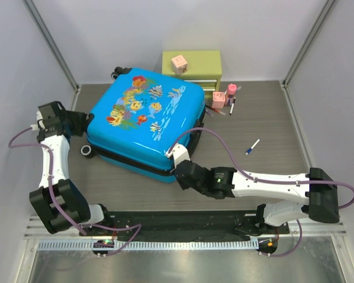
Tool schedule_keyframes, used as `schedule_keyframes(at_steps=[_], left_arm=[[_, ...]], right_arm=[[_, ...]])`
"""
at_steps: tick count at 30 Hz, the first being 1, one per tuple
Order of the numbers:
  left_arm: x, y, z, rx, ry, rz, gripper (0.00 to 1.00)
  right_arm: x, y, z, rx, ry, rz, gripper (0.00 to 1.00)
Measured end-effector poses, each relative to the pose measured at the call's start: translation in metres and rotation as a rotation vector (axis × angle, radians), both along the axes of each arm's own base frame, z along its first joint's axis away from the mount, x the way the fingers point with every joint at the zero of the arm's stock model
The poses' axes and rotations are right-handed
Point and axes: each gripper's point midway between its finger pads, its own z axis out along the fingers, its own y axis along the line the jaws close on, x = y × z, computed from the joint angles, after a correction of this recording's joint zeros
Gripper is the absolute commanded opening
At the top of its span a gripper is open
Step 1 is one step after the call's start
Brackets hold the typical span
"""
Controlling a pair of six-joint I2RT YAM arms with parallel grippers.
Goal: Pack the luggage
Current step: Zip the luggage at the center of the board.
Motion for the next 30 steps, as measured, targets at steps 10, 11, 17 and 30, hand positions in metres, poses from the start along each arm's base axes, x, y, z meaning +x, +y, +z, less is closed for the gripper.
schedule_keyframes(at_steps=[10,11,17,30], left_arm=[[-0.004,-0.001,0.0,0.036,0.015,0.018,0.0],[-0.005,-0.001,0.0,0.044,0.019,0.02,0.0],[-0.008,-0.001,0.002,0.082,0.026,0.034,0.0],[-0.014,0.002,0.002,0.166,0.056,0.102,0.0]], right_arm=[[-0.013,0.005,0.004,-0.049,0.003,0.035,0.01],[-0.016,0.007,0.004,-0.058,0.005,0.043,0.01],[-0.018,0.011,0.004,-0.1,0.012,0.054,0.01],[-0.019,0.016,0.001,-0.171,0.021,0.087,0.01]])
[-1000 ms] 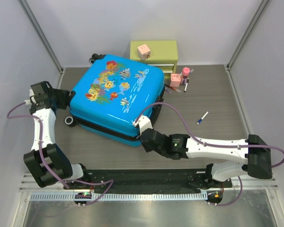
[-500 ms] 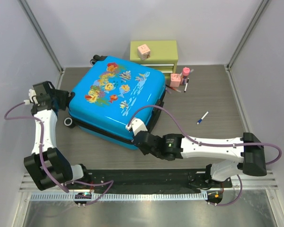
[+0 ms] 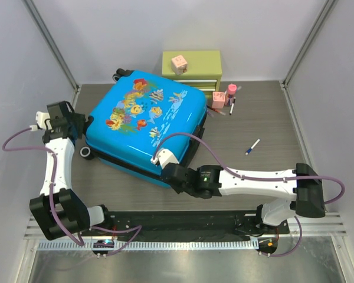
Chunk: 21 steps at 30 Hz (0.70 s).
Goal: Pack the luggage
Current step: Zip the luggage at the center of the board.
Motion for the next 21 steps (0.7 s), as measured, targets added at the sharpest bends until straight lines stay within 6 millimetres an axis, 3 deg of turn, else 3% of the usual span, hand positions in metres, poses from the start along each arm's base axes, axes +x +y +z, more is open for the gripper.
schedule_keyframes(at_steps=[11,21], left_arm=[[0.001,-0.002,0.001,-0.018,-0.005,0.011,0.0],[0.001,-0.011,0.005,-0.078,-0.022,0.02,0.0]], right_arm=[[-0.006,-0.001,-0.001,-0.017,-0.006,0.014,0.01],[-0.005,-0.018,0.003,-0.015,-0.042,-0.017,0.01]])
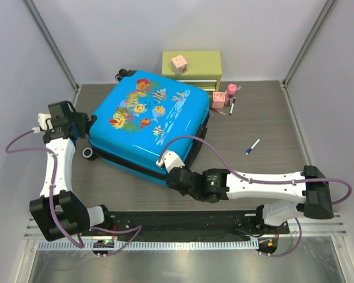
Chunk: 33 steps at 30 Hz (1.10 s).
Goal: Pack the luggage
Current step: Zip the luggage at the center of the board.
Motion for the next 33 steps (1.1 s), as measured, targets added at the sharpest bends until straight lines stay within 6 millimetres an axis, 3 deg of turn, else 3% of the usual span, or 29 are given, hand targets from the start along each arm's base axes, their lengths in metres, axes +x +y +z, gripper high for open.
schedule_keyframes(at_steps=[18,33], left_arm=[[-0.011,-0.01,0.006,-0.063,-0.044,0.031,0.0],[-0.012,-0.024,0.006,-0.06,-0.048,0.014,0.0]], right_arm=[[-0.003,-0.01,-0.001,-0.004,0.011,-0.024,0.01],[-0.023,0.028,0.006,-0.025,-0.018,0.065,0.01]])
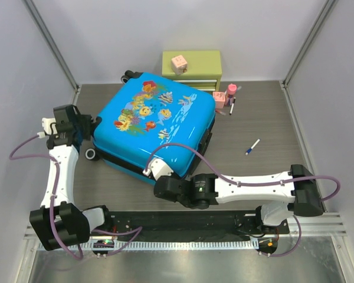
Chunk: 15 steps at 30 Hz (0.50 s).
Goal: Pack the luggage
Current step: Zip the luggage at the center of the board.
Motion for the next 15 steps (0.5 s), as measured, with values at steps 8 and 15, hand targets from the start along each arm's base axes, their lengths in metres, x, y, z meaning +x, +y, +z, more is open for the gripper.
schedule_keyframes(at_steps=[8,15], left_arm=[[-0.01,-0.001,-0.003,0.007,-0.026,0.011,0.0],[-0.025,-0.003,-0.006,0.001,-0.065,0.033,0.0]], right_arm=[[0.004,0.018,-0.008,-0.033,0.0,-0.001,0.01],[0.004,0.025,-0.015,-0.038,0.035,0.006,0.01]])
